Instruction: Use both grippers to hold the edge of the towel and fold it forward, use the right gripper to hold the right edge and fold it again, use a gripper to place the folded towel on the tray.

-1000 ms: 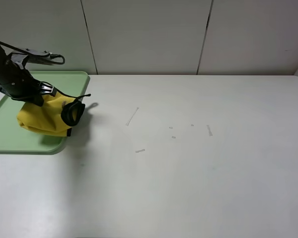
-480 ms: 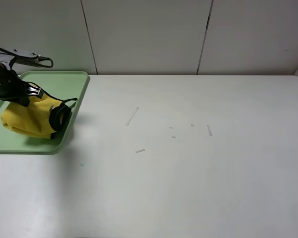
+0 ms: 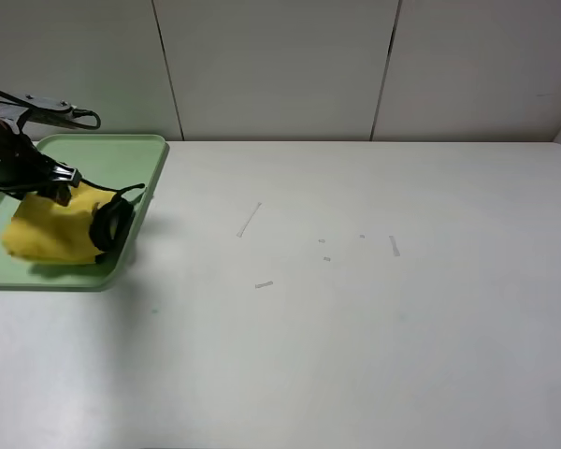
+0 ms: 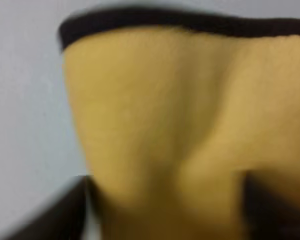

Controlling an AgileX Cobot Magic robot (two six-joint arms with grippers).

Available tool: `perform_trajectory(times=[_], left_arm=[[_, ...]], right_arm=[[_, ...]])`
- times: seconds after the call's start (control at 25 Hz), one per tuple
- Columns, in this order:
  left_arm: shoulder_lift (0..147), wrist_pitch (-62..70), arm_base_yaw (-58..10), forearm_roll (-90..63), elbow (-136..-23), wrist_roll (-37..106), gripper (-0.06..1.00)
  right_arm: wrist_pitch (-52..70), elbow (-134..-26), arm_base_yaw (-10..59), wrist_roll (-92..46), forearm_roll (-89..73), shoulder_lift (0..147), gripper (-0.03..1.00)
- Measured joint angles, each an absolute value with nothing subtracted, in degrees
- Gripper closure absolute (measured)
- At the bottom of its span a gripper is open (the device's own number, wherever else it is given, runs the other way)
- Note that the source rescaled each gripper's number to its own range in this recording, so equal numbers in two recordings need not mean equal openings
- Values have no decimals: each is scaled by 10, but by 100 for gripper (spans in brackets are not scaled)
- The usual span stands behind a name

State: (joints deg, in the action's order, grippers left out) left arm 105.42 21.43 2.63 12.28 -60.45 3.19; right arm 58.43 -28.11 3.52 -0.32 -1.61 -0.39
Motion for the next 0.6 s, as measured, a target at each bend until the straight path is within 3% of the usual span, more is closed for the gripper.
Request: perform_trajectory(times=[0.04, 0.16, 0.6], left_arm=[[1054, 215, 26, 123, -605, 32, 10], [1054, 219, 26, 123, -605, 46, -1], [1050, 234, 26, 122, -605, 90, -5]], right_arm=[[584, -281, 35, 0, -16, -4, -3], [584, -281, 35, -3, -16, -4, -3], [584, -281, 35, 0, -16, -4, -3]])
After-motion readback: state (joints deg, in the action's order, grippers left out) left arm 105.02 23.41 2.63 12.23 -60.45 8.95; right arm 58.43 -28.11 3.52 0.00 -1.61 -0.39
